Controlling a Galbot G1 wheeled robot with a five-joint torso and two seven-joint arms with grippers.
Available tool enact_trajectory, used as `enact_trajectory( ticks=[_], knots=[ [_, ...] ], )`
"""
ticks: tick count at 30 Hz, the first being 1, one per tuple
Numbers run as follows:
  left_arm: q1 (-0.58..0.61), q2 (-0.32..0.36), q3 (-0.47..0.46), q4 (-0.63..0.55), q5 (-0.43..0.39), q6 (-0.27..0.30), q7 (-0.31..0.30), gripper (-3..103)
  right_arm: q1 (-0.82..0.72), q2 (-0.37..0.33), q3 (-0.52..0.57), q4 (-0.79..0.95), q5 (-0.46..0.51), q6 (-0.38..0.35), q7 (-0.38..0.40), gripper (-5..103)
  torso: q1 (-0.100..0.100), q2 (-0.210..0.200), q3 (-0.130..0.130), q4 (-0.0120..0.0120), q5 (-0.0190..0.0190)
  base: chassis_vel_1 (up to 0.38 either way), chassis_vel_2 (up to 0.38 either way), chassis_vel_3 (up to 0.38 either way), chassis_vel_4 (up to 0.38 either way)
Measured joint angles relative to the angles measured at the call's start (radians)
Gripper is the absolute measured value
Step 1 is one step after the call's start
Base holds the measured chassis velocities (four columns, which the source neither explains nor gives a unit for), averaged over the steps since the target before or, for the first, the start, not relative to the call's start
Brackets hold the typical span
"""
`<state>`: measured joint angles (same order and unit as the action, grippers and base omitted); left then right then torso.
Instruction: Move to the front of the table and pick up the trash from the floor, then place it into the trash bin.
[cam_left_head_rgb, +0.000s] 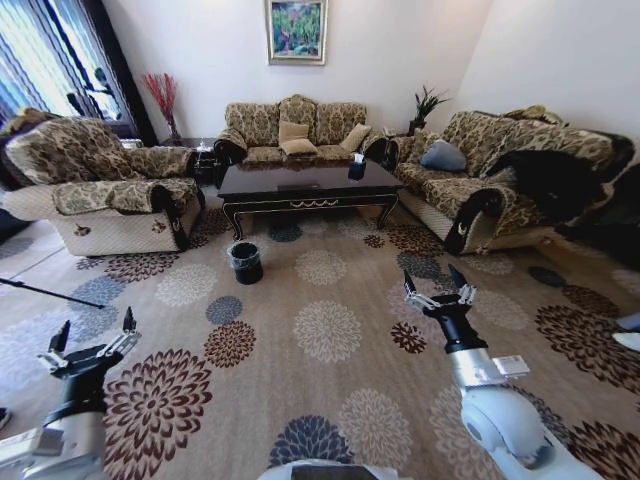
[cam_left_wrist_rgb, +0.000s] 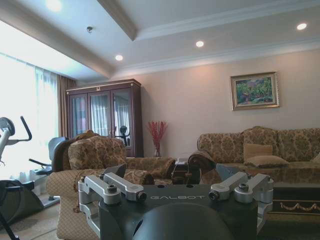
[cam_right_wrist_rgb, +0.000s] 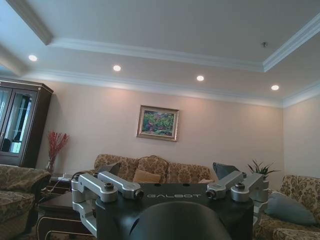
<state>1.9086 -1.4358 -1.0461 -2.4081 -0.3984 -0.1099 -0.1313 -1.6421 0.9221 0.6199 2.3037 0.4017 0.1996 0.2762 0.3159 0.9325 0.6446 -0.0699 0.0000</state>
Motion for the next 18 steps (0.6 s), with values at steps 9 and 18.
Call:
enact_trajectory(
  ticks=[9,18],
  knots=[
    [0.000,0.000,0.000,0.000,0.000,0.000,0.000,100,0.000,0.000,0.000,0.000,0.000,0.000,0.000,100,0.022,0.046,0.024,0.0000,0.0000,0.000,0.000,0.000,0.000],
    [0.000,0.000,0.000,0.000,0.000,0.000,0.000,100,0.000,0.000,0.000,0.000,0.000,0.000,0.000,100,0.039,0.086,0.047,0.0000,0.0000,0.000,0.000,0.000,0.000]
  ],
)
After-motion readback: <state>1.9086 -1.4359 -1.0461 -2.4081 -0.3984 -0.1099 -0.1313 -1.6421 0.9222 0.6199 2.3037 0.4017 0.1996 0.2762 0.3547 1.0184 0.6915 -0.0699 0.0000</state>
